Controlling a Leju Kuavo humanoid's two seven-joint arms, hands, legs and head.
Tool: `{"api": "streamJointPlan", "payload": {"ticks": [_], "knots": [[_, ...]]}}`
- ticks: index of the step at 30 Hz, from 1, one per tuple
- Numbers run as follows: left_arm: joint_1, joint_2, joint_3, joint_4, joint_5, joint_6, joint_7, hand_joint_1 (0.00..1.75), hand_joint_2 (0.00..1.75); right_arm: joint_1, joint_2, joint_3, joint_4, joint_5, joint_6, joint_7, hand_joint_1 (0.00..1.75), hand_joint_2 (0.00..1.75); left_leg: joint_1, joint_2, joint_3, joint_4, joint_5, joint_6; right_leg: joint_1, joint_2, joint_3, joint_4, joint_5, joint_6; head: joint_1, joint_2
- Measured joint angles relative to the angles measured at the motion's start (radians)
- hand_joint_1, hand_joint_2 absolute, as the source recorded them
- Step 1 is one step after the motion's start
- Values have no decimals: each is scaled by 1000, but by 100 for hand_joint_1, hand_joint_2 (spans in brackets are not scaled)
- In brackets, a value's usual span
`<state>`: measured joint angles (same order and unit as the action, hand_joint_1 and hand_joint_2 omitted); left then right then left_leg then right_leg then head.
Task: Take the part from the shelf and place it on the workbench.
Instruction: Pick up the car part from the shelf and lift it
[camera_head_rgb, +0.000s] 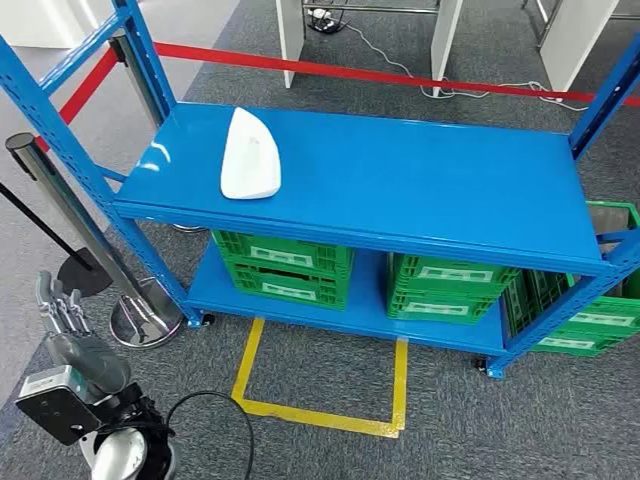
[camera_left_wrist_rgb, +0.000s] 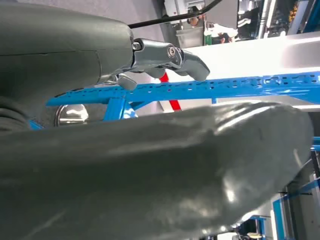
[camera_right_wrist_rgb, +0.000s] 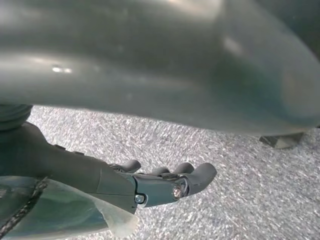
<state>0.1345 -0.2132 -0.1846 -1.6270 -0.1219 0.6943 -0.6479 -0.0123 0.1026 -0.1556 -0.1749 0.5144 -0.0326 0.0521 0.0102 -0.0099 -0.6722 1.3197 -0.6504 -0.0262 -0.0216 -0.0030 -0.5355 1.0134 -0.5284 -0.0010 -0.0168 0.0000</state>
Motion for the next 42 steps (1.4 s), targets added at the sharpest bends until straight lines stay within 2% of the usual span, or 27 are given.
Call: {"api": "streamJointPlan", "payload": {"ticks": [2,3,4,5,6,8,11,12,13,15,16,17,18,20,22,25,27,28,30,31,32,33,35,36,38,40,42], "knots": [[0,1,0,2,0,0,0,0,0,1,0,0,0,0,1,1,0,0,0,1,-5,-21,40,1,0,1,14,0,-10,2,0,0],[0,2,0,3,0,0,0,0,0,2,0,0,0,0,3,2,0,0,0,2,-3,-58,87,3,0,1,28,0,-21,4,0,0],[0,2,0,3,0,0,1,0,0,2,0,0,0,0,4,4,0,0,0,3,10,-119,140,7,0,1,42,0,-32,7,0,0],[0,2,0,4,1,0,1,0,0,3,0,0,0,0,5,8,0,0,-3,6,27,-171,178,12,2,1,53,-2,-43,11,0,0],[-1,3,0,5,1,0,1,0,0,2,0,-1,1,0,6,11,0,0,-6,8,45,-218,196,19,3,1,60,-4,-52,17,0,0],[-2,4,-1,7,3,0,2,0,0,-1,0,-1,1,1,6,13,0,0,-12,8,64,-257,181,33,5,-3,68,-10,-59,29,0,0],[-2,3,-2,8,3,0,3,0,0,-5,0,-1,1,2,6,13,0,0,-8,2,92,-286,165,53,3,-6,77,5,-63,43,2,0],[-3,3,-3,8,3,0,3,0,0,-5,0,-1,1,2,6,13,0,0,-6,0,103,-291,161,59,3,-4,59,38,-74,45,4,0],[-4,2,-3,9,3,0,3,0,0,-5,0,-1,1,2,6,13,0,0,-5,0,112,-295,156,64,2,-2,24,92,-92,48,6,0],[-6,2,-5,11,3,0,3,0,0,-5,0,-1,1,2,6,12,0,0,-6,0,123,-295,143,70,3,0,-68,217,-127,53,8,0],[-5,2,-5,12,3,0,3,0,0,-4,0,-1,1,3,6,13,0,0,-7,-1,131,-295,136,71,3,1,-107,255,-132,54,8,0],[-5,2,-5,13,3,0,3,0,0,-2,0,-1,1,3,6,13,0,0,-8,-3,141,-295,128,71,3,1,-131,262,-117,55,8,0],[-5,2,-5,14,3,0,3,0,0,0,0,-2,1,3,6,13,0,0,-8,-5,155,-295,119,70,3,1,-137,234,-81,53,9,0],[-5,2,-6,15,3,0,3,0,0,3,-1,-2,2,3,6,15,0,0,-8,-7,183,-295,97,64,5,2,-122,123,16,44,9,0],[-5,2,-6,17,3,0,4,0,0,3,-2,-4,3,3,6,17,0,0,-7,-8,196,-296,82,54,12,2,-112,49,59,31,6,0],[-5,1,-7,19,1,-1,5,0,0,2,-3,-7,4,2,6,22,0,0,-7,-6,203,-294,78,35,17,2,-95,31,66,9,0,0],[-8,2,-6,20,-1,-2,6,0,0,3,-3,-9,5,2,7,27,0,0,-6,-3,186,-246,80,25,11,2,-72,13,65,0,-3,0],[-9,2,-6,20,-2,-2,6,0,0,2,-3,-9,5,2,7,29,0,0,-4,-1,159,-196,68,19,9,1,-63,6,62,-4,-5,0],[-11,3,-6,20,-4,-2,6,0,0,-2,-2,-11,5,1,8,31,0,0,-1,0,87,-83,22,9,9,1,-50,2,53,-9,-7,0],[-10,3,-6,21,-7,-1,6,0,0,-2,-2,-12,5,1,8,33,0,0,1,0,55,-45,4,4,9,2,-45,2,48,-9,-7,0],[-10,4,-6,22,-12,-1,6,0,0,-2,-2,-14,5,2,7,34,0,0,2,1,36,-35,7,1,9,2,-38,3,43,-9,-7,0],[-10,4,-6,23,-18,0,7,0,0,-2,-2,-15,5,2,6,35,0,0,3,1,32,-56,32,0,9,2,-30,3,37,-9,-7,0],[-10,4,-6,24,-31,0,10,0,0,-1,-2,-17,5,3,3,35,0,0,3,3,61,-169,126,4,8,2,-12,2,27,-5,-7,0],[-10,4,-5,24,-36,0,11,0,0,-1,-2,-18,5,4,2,35,0,0,1,5,77,-221,157,8,8,2,-5,1,23,-2,-6,0],[-10,4,-5,26,-45,0,14,0,0,-4,-1,-19,5,5,1,35,0,0,-5,7,90,-278,174,20,10,1,-3,1,18,9,-7,0],[-9,3,-5,28,-56,0,19,0,0,-5,0,-19,5,6,2,35,0,0,-8,8,89,-290,174,34,11,-2,-4,-1,15,21,-9,0],[-10,3,-7,30,-89,-1,32,0,0,-5,0,-20,5,10,5,37,0,0,-4,7,93,-297,184,47,11,-1,-13,17,-3,31,-9,0]]}}
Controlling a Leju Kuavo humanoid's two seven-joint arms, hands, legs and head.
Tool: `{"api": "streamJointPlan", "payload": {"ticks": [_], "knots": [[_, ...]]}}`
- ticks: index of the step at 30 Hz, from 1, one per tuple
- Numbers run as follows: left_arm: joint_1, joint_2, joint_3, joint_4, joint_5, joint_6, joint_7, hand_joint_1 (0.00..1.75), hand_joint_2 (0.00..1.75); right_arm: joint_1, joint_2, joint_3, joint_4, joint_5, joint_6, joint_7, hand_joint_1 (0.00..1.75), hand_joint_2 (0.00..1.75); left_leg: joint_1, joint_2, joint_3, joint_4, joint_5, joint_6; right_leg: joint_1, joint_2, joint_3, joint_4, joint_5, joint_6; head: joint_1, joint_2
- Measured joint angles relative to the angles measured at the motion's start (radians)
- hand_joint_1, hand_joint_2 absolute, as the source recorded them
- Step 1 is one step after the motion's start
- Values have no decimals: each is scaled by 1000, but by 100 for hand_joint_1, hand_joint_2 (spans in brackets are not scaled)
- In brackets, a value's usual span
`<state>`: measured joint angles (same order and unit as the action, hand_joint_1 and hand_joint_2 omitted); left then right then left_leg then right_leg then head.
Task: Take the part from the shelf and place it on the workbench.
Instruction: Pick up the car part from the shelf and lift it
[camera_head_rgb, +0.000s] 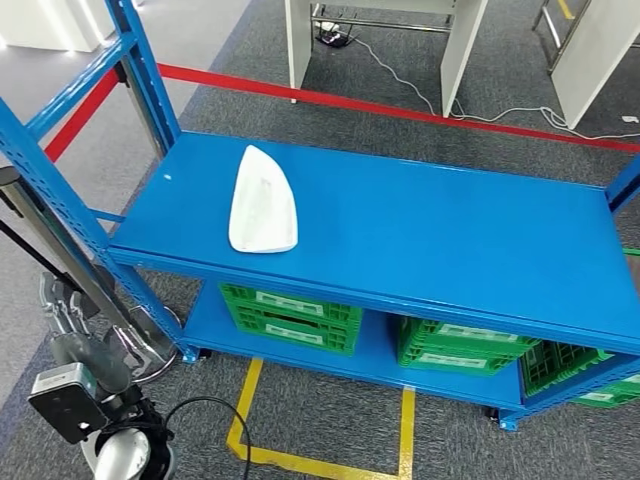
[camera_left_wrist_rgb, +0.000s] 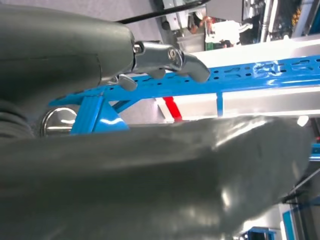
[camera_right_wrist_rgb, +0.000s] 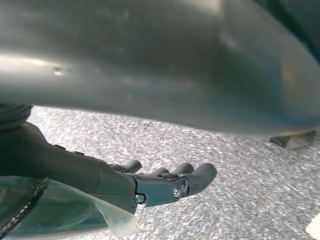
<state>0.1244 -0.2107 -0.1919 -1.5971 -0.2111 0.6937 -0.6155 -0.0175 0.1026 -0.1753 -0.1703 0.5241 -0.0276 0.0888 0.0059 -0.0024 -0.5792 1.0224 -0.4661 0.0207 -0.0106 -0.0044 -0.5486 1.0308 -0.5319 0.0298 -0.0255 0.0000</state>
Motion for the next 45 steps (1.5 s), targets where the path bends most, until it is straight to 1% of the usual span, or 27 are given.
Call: {"api": "streamJointPlan", "payload": {"ticks": [1,3,4,5,6,7,9,11,15,17,19,20,21,22,24,25,26,30,32,34,35,36,37,39,41,43,45], "knots": [[-2,0,-3,2,-25,0,11,0,0,-1,0,0,0,2,2,2,0,0,2,0,2,-5,2,5,0,1,-19,36,-22,3,2,0],[-5,1,-11,11,-78,-1,41,0,0,0,0,0,0,6,5,9,0,0,2,1,2,-7,2,12,-1,2,-85,164,-84,7,5,0],[-7,2,-16,19,-107,-3,59,0,0,1,0,0,0,9,6,11,0,0,1,1,1,-7,1,14,-1,2,-118,226,-105,8,5,0],[-10,4,-21,30,-138,-7,82,0,0,2,0,0,0,13,7,11,0,0,1,1,1,-6,0,15,-1,3,-138,260,-107,9,5,0],[-17,6,-26,42,-171,-16,106,0,44,2,0,0,0,17,8,11,0,0,0,1,2,-6,0,15,-1,2,-139,253,-89,9,5,0],[-25,10,-32,54,-204,-29,131,0,87,2,0,0,0,22,11,10,0,0,0,-1,3,-6,0,15,-1,2,-120,208,-55,8,6,0],[-50,20,-46,80,-266,-62,173,0,175,-1,0,0,0,30,18,9,0,0,-2,-3,4,-3,-2,10,-1,2,-54,68,11,3,6,0],[-85,33,-61,110,-330,-94,207,0,175,-6,-1,0,0,41,27,8,0,0,-6,-4,2,0,-2,0,1,4,-14,-11,32,-4,5,0],[-183,61,-93,177,-454,-142,265,0,175,-7,-3,1,0,69,43,3,0,0,-5,-5,-4,11,-11,-21,-2,4,-9,-23,39,-23,3,0],[-236,74,-106,207,-492,-161,284,0,175,-9,-3,2,0,80,48,-2,0,0,-2,-3,-40,95,-62,-33,-5,3,-8,-26,43,-32,-1,0],[-287,86,-121,243,-536,-176,309,0,175,-10,-4,3,0,89,54,-6,0,0,1,-3,-99,228,-120,-41,-5,2,-8,-26,42,-34,-3,0],[-308,92,-127,260,-554,-180,320,0,175,-10,-4,4,0,92,56,-6,0,0,1,-3,-118,270,-129,-42,-4,3,-8,-26,42,-34,-2,0],[-325,96,-131,273,-565,-184,327,0,175,-10,-4,4,0,94,57,-6,0,0,2,-2,-120,275,-117,-42,-4,3,-7,-25,42,-35,-3,0],[-340,100,-135,282,-570,-186,330,0,175,-10,-4,4,0,96,58,-6,0,0,2,-2,-105,240,-87,-39,-4,5,-5,-25,41,-34,-3,0],[-363,105,-141,296,-575,-186,333,0,175,-10,-4,4,0,98,58,-6,0,0,0,-2,-45,108,-16,-31,-3,7,-1,-25,38,-31,-2,0],[-372,107,-144,301,-576,-186,333,0,175,-11,-4,4,0,99,59,-6,0,0,-2,-2,-20,50,4,-25,-1,8,-1,-24,37,-28,-2,0],[-378,109,-146,306,-577,-186,333,0,175,-11,-4,5,0,100,59,-6,0,0,-4,-2,-7,15,11,-19,0,9,-4,-24,37,-24,-2,0],[-389,113,-151,320,-588,-186,338,0,175,-11,-6,5,0,104,60,-7,0,0,-3,-2,-1,-13,10,-1,-1,6,-16,-18,29,-1,-1,0],[-409,115,-158,332,-621,-186,357,0,175,-12,-8,5,0,109,60,-7,0,0,1,-2,2,-21,13,9,-2,6,-53,54,-12,6,2,0],[-446,119,-166,361,-671,-191,394,0,175,-13,-9,6,0,117,62,-7,0,0,0,-1,1,-21,13,13,-2,6,-121,187,-66,11,5,0],[-469,121,-168,382,-705,-189,419,0,175,-13,-9,6,0,122,63,-7,0,0,0,-2,1,-20,13,14,-2,6,-151,238,-78,12,5,0],[-495,124,-168,408,-748,-183,449,0,175,-13,-10,6,0,127,64,-7,0,0,0,-2,1,-20,13,14,-2,6,-165,257,-71,14,5,0],[-526,127,-168,436,-797,-172,480,0,175,-13,-10,7,0,133,65,-6,0,0,0,-2,2,-19,12,13,-2,6,-160,235,-45,14,5,0],[-597,134,-168,502,-873,-151,522,0,175,-14,-13,8,0,146,70,-6,0,0,0,-3,2,-15,10,9,-3,5,-108,110,28,11,5,0],[-674,142,-162,576,-895,-143,532,0,87,-17,-15,11,0,162,75,-6,0,0,-4,-5,-4,-7,6,-1,-3,5,-58,8,62,3,5,0],[-745,150,-148,661,-888,-140,526,0,0,-18,-16,18,0,178,78,-6,0,0,-7,-5,-8,-3,6,-10,-1,8,-45,-11,59,-7,5,0],[-801,155,-128,741,-866,-138,503,0,0,-17,-17,24,0,194,81,-7,0,0,-6,-3,-10,3,0,-19,-3,10,-46,-11,62,-19,5,0]]}}
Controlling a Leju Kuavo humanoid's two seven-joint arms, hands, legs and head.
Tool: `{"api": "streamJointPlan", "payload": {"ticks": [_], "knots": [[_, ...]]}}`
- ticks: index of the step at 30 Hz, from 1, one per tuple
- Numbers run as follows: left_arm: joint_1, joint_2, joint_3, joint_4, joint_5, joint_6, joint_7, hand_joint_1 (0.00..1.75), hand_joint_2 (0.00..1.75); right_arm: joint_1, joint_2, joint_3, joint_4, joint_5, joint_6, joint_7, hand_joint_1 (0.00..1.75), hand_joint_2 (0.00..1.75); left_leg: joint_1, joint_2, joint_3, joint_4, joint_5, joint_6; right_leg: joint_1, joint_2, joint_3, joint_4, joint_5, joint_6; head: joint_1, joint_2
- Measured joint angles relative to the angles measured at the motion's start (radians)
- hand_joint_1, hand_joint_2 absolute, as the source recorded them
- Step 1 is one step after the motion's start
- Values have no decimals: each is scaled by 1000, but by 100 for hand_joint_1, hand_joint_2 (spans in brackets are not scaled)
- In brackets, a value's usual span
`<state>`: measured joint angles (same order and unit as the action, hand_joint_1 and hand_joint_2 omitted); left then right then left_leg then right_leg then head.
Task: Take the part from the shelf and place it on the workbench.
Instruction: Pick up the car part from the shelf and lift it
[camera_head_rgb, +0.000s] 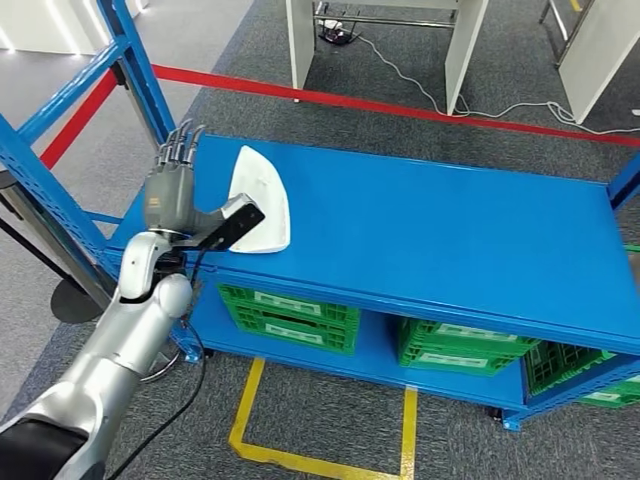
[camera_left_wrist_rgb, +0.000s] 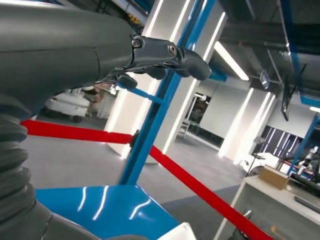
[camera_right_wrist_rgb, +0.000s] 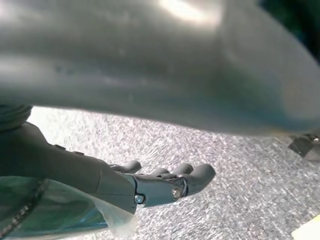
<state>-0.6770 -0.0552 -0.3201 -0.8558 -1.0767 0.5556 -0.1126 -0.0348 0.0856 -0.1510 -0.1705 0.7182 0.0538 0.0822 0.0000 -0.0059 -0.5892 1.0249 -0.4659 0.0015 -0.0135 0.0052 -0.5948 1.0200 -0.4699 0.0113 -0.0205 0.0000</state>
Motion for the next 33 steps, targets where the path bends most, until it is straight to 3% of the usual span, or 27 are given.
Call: {"api": "streamJointPlan", "payload": {"ticks": [2,4,6,7,8,10,11,12,16,18,20,21,22,23,25,26,28,31,33], "knots": [[-43,2,22,65,24,9,-31,0,0,0,-1,4,0,15,5,0,0,0,2,1,-23,56,-37,-10,-3,0,1,-3,2,-10,-3,0],[-69,1,39,116,35,26,-53,0,0,-1,-1,9,0,29,10,0,0,0,3,2,-79,180,-96,-18,-3,-1,2,-2,1,-15,-5,0],[-82,-5,45,160,27,41,-59,0,0,-1,-1,14,0,40,11,0,0,0,3,2,-125,273,-120,-20,-3,0,2,-2,0,-17,-5,0],[-87,-10,46,179,19,45,-59,0,0,-1,-1,17,0,44,11,0,0,0,4,2,-127,271,-104,-18,-3,0,4,-2,-1,-18,-5,0],[-94,-15,46,196,8,45,-57,0,0,-2,-1,20,0,48,12,0,0,0,3,1,-113,232,-72,-14,-2,1,5,-1,-2,-17,-5,0],[-117,-28,45,227,-8,39,-51,0,0,-3,-1,25,0,56,14,0,0,0,1,1,-60,104,2,-2,1,1,9,-1,-6,-14,-4,0],[-130,-35,45,241,-13,33,-45,0,0,-5,-1,27,0,59,15,0,0,0,-2,1,-38,50,21,5,2,1,9,0,-7,-11,-4,0],[-141,-43,45,255,-16,26,-37,0,0,-7,-1,28,0,61,16,0,0,0,-4,1,-25,17,28,10,3,1,7,0,-7,-7,-3,0],[-169,-76,44,298,-19,9,-3,0,0,-11,-1,31,0,69,16,0,0,0,-2,1,-16,-11,25,25,2,-1,-3,6,-16,15,-3,0],[-182,-94,44,315,-11,5,3,0,0,-11,-1,31,0,72,16,0,0,0,3,2,-12,-18,28,33,1,-1,-41,81,-59,23,1,0],[-185,-113,44,329,-6,0,5,0,0,-11,-1,31,0,73,17,0,0,0,2,1,-12,-18,28,37,0,-2,-107,213,-115,28,4,0],[-182,-121,44,334,-5,-3,5,0,0,-11,-1,31,0,73,18,0,0,0,2,1,-12,-17,27,37,0,-2,-133,260,-125,30,4,0],[-180,-128,44,340,-5,-4,5,0,0,-11,-1,31,0,73,18,0,0,0,2,1,-12,-17,27,37,0,-2,-145,274,-118,32,5,0],[-179,-134,44,344,-5,-4,5,0,0,-11,-1,31,0,73,19,0,0,0,2,1,-11,-16,26,36,0,-3,-136,248,-92,32,5,0],[-180,-144,44,349,-5,-4,5,0,0,-11,-1,31,0,73,19,0,0,0,2,1,-9,-12,21,31,-1,-4,-73,114,-22,31,5,0],[-182,-147,44,351,-5,-4,5,0,0,-11,-1,31,0,73,20,0,0,0,0,0,-10,-8,19,27,-1,-3,-41,53,-1,28,5,0],[-184,-152,44,355,-3,-4,1,0,0,-13,-1,31,0,74,21,0,0,0,-4,-1,-14,-3,17,18,0,-2,-13,4,5,20,5,0],[-184,-161,44,359,10,-1,-17,0,0,-12,-1,31,0,79,26,1,0,0,-3,0,-16,3,12,7,0,-1,-11,1,8,3,5,0],[-185,-168,44,360,17,1,-26,0,0,-12,-2,31,0,84,29,2,0,0,-1,1,-39,62,-28,-4,-3,-2,-9,-1,10,-8,4,0]]}}
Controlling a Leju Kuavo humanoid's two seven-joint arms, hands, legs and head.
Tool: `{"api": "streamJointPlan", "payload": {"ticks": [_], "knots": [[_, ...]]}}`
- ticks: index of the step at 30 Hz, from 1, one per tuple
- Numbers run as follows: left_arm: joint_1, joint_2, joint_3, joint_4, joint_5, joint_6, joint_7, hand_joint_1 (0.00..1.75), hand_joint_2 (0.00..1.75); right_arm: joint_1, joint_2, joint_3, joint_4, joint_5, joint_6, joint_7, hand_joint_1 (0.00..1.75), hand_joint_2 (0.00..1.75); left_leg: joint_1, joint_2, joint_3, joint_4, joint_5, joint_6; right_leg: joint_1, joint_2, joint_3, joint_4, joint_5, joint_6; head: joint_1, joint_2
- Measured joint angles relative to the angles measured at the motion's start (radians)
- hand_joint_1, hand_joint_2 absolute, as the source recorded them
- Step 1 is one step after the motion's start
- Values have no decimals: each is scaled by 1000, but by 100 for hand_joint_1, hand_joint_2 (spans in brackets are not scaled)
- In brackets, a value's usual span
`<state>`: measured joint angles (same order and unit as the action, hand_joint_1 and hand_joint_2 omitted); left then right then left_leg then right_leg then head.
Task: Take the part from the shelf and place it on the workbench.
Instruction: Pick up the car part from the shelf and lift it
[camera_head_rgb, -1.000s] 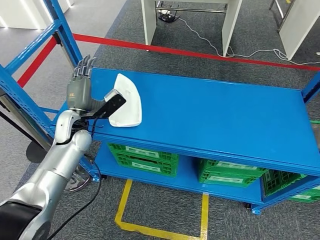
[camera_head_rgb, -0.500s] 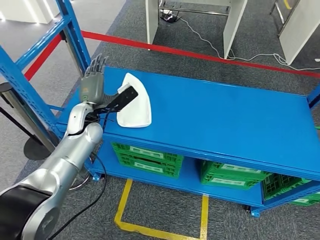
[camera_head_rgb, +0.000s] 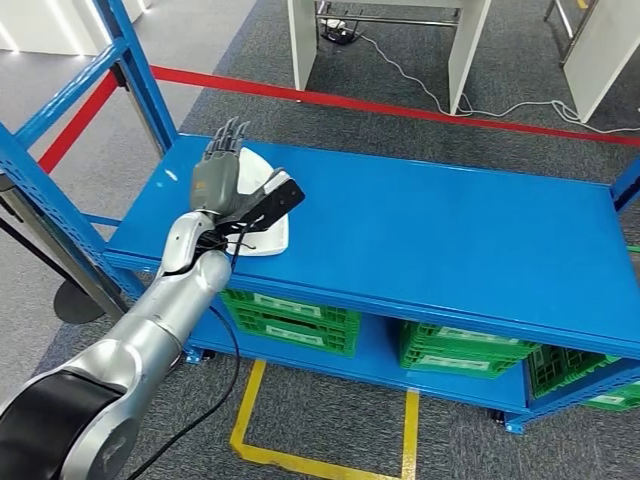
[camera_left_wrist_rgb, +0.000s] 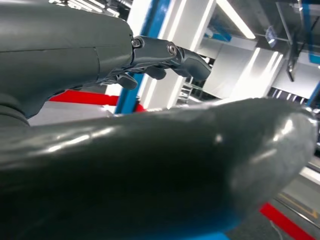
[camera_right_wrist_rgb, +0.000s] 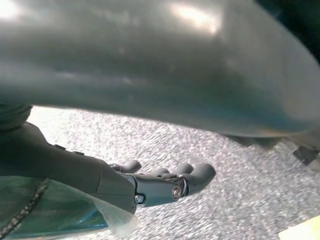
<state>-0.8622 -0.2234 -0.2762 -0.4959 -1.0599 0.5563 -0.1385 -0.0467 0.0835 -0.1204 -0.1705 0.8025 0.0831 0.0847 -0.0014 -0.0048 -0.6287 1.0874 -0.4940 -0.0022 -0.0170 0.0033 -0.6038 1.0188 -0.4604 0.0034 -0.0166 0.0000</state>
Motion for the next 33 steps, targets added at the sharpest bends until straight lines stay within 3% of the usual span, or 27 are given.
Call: {"api": "streamJointPlan", "payload": {"ticks": [2,3,4,5,6,8,9,10,13,15,18,19,20,21,23,25,29,31,33], "knots": [[3,-7,0,0,7,0,-3,0,0,-1,0,0,0,5,4,1,0,0,1,1,-55,129,-63,-8,0,0,0,0,-1,-5,-1,0],[5,-11,0,0,10,0,-4,0,0,-1,0,0,0,6,5,2,0,0,2,1,-82,189,-83,-9,0,0,1,0,-1,-5,-1,0],[7,-14,0,0,12,-1,-4,0,0,0,0,0,0,7,5,2,0,0,2,1,-97,219,-86,-9,0,0,1,0,-1,-5,-1,0],[9,-17,0,0,14,-2,-4,0,0,1,0,0,0,8,5,2,0,0,2,1,-94,213,-70,-6,0,0,2,0,-1,-5,-1,0],[9,-20,0,0,13,-6,-4,0,0,1,0,0,0,9,5,2,0,0,2,1,-75,169,-38,-2,1,1,3,0,-1,-5,-1,0],[6,-29,-3,0,3,-21,6,0,0,0,1,0,0,9,5,3,0,0,-1,1,-13,32,29,11,3,2,5,1,-3,-2,0,0],[4,-34,-6,0,-6,-33,16,0,0,0,1,0,0,9,5,3,0,0,-4,1,11,-21,44,17,4,1,4,2,-3,1,0,0],[4,-39,-11,0,-15,-46,27,0,0,-1,2,0,0,9,5,3,0,0,-7,1,24,-52,48,21,5,1,1,2,-2,5,0,0],[10,-49,-28,0,-30,-88,50,0,0,-1,2,0,0,10,7,9,0,0,-7,0,29,-71,47,31,3,-2,-2,0,-2,22,0,0],[13,-58,-40,0,-35,-107,58,0,0,-1,2,0,0,11,10,14,0,0,-1,0,35,-83,54,40,4,-2,-22,40,-31,32,4,0],[27,-65,-57,1,-40,-119,63,0,131,0,2,0,0,12,12,15,0,0,0,1,36,-86,56,45,2,-2,-113,227,-115,41,11,0],[33,-65,-61,2,-41,-121,64,0,175,1,2,0,0,13,12,15,0,0,0,2,36,-85,56,45,1,-2,-134,268,-123,43,11,0],[37,-66,-64,4,-41,-126,66,0,175,2,2,0,0,13,12,15,0,0,0,2,36,-85,56,45,0,-3,-137,270,-112,45,12,0],[40,-66,-67,4,-41,-131,67,0,175,2,2,0,0,14,12,15,0,0,0,1,37,-84,55,44,-1,-3,-118,231,-83,46,12,0],[40,-67,-76,6,-46,-146,69,0,175,1,2,0,0,17,13,15,0,0,-1,-1,36,-79,51,38,-3,-4,-48,93,-22,45,12,0],[42,-67,-86,9,-50,-159,69,0,175,-1,2,0,0,19,14,15,0,0,-5,-3,32,-73,48,28,-2,-2,1,7,-3,37,11,0],[49,-66,-101,14,-48,-169,63,0,175,0,1,0,0,21,17,15,0,0,-4,-2,27,-59,36,10,-2,1,8,-4,-3,12,11,0],[51,-65,-105,15,-45,-169,58,0,175,1,1,-1,0,22,18,14,0,0,-1,-1,-6,18,-12,-1,-5,0,9,-6,-1,2,10,0],[57,-62,-108,17,-44,-170,57,0,175,1,0,-1,0,23,20,14,0,0,0,0,-65,151,-73,-8,-5,-1,9,-6,-2,-2,9,0]]}}
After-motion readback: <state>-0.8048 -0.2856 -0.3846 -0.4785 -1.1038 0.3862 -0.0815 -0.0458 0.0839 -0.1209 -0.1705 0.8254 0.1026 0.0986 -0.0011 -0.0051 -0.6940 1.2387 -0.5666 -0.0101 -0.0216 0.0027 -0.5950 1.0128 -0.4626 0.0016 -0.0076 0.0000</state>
